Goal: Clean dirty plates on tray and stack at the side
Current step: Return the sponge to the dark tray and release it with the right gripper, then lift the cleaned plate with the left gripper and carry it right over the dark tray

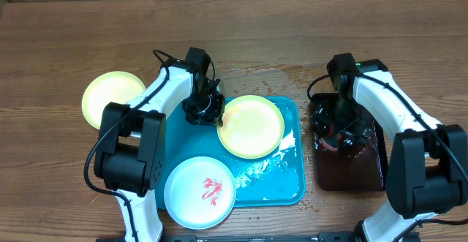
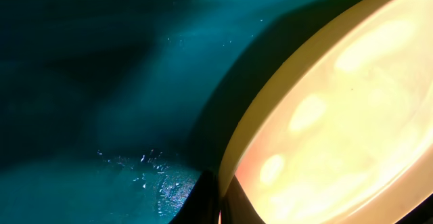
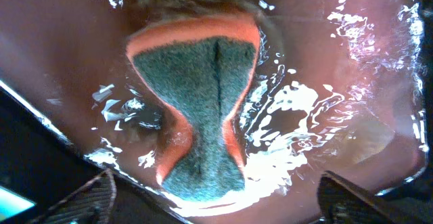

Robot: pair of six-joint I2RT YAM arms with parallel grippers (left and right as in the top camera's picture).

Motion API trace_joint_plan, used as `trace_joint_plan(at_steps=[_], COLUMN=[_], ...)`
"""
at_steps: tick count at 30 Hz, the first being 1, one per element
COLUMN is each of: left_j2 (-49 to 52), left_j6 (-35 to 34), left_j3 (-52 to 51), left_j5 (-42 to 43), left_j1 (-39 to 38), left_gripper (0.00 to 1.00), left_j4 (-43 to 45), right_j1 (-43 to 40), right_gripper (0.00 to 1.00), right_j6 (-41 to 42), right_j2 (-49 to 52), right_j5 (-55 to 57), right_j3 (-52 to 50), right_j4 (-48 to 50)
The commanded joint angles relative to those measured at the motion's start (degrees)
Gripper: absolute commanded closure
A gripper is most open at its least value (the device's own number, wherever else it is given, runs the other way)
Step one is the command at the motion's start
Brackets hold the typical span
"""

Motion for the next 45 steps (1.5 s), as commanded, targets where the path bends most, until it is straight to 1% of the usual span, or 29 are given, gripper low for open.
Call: trace_joint_plan(at_steps=[1,4,7,13,17,21,22,26,29,32,33,34,39,45], left_j2=[0.9,0.9,0.9,0.9,0.9,0.9,0.9,0.8,0.8,0.8,0.8,0.8,0.9,0.9], left_j6=[-1.0,-0.9,-0.9,-1.0,-1.0,-1.5,-1.8,-2.0,-3.3,-4.7,-4.9,-5.3,-6.6,-7.2], left_j3=[1.8,3.0,5.8,15.6,20.1,21.5,21.5,21.9,23.2,25.8,26.5,29.1,35.4,38.4], left_j5=[-0.5,-0.6,-0.8,-3.7,-4.9,-4.8,-4.9,-6.3,-10.0,-14.4,-15.5,-18.3,-25.6,-32.6], left_j1=[-0.2,-1.3,-2.7,-6.0,-7.3,-7.9,-8.1,-10.4,-13.7,-17.6,-18.6,-21.3,-26.5,-31.2], left_gripper=[0.96,0.96,0.96,0.96,0.96,0.96,0.96,0.96,0.96,0.96,0.96,0.96,0.96,0.96], left_j4=[-0.1,-1.2,-3.1,-9.3,-12.0,-12.8,-12.9,-13.0,-13.4,-14.0,-14.1,-14.5,-15.4,-14.2], right_j1=[0.2,0.2,0.2,0.0,-2.4,-7.2,-8.7,-14.0,-17.0,-18.7,-18.8,-18.8,-18.8,-18.8], right_gripper=[0.0,0.0,0.0,0.0,0.0,0.0,0.0,0.0,0.0,0.0,0.0,0.0,0.0,0.0], right_j6=[-0.5,-0.9,-1.5,-2.4,-3.4,-6.6,-9.1,-14.1,-15.4,-17.9,-18.4,-18.8,-19.1,-21.8], right_j2=[-1.2,-1.2,-1.2,-1.2,-1.2,-1.2,-1.3,-2.9,-4.2,-5.5,-5.7,-6.0,-6.0,-6.0], right_j5=[0.0,0.2,1.7,3.5,3.1,-0.2,-2.4,-10.2,-11.2,-11.2,-11.2,-11.2,-13.4,-18.5], right_j3=[1.8,5.7,11.6,27.3,39.3,51.8,54.7,62.1,65.2,65.9,65.9,65.9,65.9,65.9], right_j4=[0.2,-2.1,-6.0,-15.5,-21.9,-26.6,-26.6,-26.6,-26.6,-26.6,-26.6,-26.6,-26.5,-26.3])
